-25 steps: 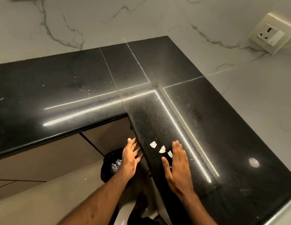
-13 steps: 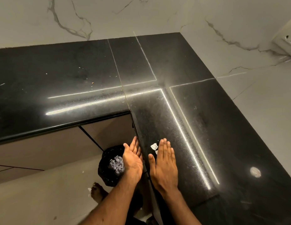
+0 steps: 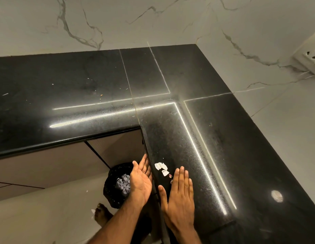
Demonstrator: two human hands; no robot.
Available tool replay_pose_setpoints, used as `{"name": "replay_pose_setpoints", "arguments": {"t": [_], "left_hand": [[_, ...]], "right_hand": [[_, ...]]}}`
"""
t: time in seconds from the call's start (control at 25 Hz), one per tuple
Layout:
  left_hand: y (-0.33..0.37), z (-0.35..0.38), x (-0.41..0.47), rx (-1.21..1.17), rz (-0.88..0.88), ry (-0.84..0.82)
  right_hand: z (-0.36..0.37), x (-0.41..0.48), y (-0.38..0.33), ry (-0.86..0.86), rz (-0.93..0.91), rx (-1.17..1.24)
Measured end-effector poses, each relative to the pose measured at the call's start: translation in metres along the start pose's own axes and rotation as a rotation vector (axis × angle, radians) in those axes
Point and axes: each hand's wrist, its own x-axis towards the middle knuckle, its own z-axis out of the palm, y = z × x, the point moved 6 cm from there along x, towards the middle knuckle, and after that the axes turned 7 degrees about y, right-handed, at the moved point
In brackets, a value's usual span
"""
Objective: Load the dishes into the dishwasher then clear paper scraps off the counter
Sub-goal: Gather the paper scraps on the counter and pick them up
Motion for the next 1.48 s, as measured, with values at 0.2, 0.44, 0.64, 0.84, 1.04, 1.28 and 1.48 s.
{"name": "replay_pose_setpoints", "arguments": {"t": [0.2, 0.44, 0.64, 0.84, 1.04, 1.28, 1.48], "left_hand": [[0.001, -0.001, 0.001, 0.066, -0.027, -0.019], [0.006, -0.003, 0.001, 0.090, -0.048, 0.018], [0.002, -0.002, -0.004, 0.080, -0.048, 0.026], [0.004, -0.005, -0.004, 0.050, -0.070, 0.046], [-0.001, -0.002, -0.008, -0.110, -0.095, 0.097], [-0.013, -0.006, -0.012, -0.178, -0.115, 0.189], [-0.015, -0.009, -0.004, -0.182, -0.154, 0.192]], "right_hand": [[0.004, 0.021, -0.013, -0.006, -0.098, -0.025], [0.007, 0.032, -0.022, -0.036, -0.211, -0.014], [0.010, 0.036, -0.026, -0.052, -0.262, -0.029], [0.010, 0.043, -0.034, -0.103, -0.379, 0.027], [-0.002, 0.018, -0.019, -0.052, -0.200, 0.109], [0.005, 0.006, -0.024, -0.008, -0.209, 0.014], [0.005, 0.023, -0.034, -0.022, -0.288, 0.043]]}}
